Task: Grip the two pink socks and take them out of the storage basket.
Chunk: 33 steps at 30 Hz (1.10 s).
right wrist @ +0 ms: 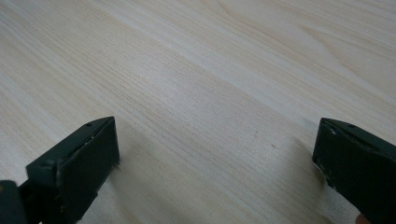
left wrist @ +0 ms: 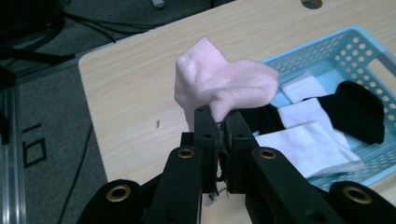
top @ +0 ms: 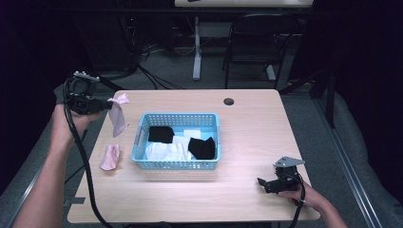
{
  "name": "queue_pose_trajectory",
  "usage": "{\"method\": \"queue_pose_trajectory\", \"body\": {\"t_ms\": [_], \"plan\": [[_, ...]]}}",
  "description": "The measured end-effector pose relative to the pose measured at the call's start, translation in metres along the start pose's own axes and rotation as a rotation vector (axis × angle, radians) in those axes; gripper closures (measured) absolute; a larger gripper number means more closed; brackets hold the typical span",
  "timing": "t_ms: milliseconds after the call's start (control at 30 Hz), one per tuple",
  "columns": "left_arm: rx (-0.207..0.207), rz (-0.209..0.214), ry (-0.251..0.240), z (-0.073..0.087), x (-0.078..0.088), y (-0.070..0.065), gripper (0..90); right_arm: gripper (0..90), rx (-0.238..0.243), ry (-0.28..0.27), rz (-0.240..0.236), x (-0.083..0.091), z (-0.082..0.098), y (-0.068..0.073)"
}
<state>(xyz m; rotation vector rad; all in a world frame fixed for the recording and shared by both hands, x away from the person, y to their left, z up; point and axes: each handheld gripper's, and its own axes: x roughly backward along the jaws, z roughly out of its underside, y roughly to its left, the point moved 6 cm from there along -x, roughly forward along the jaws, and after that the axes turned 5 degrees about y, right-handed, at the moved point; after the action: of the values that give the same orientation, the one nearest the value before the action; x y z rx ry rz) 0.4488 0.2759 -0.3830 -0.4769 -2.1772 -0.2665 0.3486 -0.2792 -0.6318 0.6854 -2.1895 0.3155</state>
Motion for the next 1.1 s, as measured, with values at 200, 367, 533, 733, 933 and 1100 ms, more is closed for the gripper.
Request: {"method": "queue_pose_trajectory", "body": {"t_ms": [200, 367, 533, 733, 933, 1100], "plan": [[0.037, -0.008, 0.027, 0.014, -0.005, 0.014, 86.2, 0.0, 0.000, 0.000, 0.000, 0.000, 0.000, 0.000], [0.079, -0.006, 0.059, 0.032, -0.021, 0.026, 86.2, 0.0, 0.000, 0.000, 0.000, 0.000, 0.000, 0.000], [0.122, 0.001, 0.095, 0.048, -0.044, 0.035, 86.2, 0.0, 0.000, 0.000, 0.000, 0.000, 0.000, 0.000], [0.164, 0.018, 0.126, 0.062, -0.070, 0.039, 86.1, 0.0, 0.000, 0.000, 0.000, 0.000, 0.000, 0.000], [0.195, 0.039, 0.175, 0.082, -0.102, 0.040, 86.1, 0.0, 0.000, 0.000, 0.000, 0.000, 0.000, 0.000], [0.226, 0.068, 0.215, 0.097, -0.124, 0.039, 85.9, 0.0, 0.000, 0.000, 0.000, 0.000, 0.000, 0.000]]}}
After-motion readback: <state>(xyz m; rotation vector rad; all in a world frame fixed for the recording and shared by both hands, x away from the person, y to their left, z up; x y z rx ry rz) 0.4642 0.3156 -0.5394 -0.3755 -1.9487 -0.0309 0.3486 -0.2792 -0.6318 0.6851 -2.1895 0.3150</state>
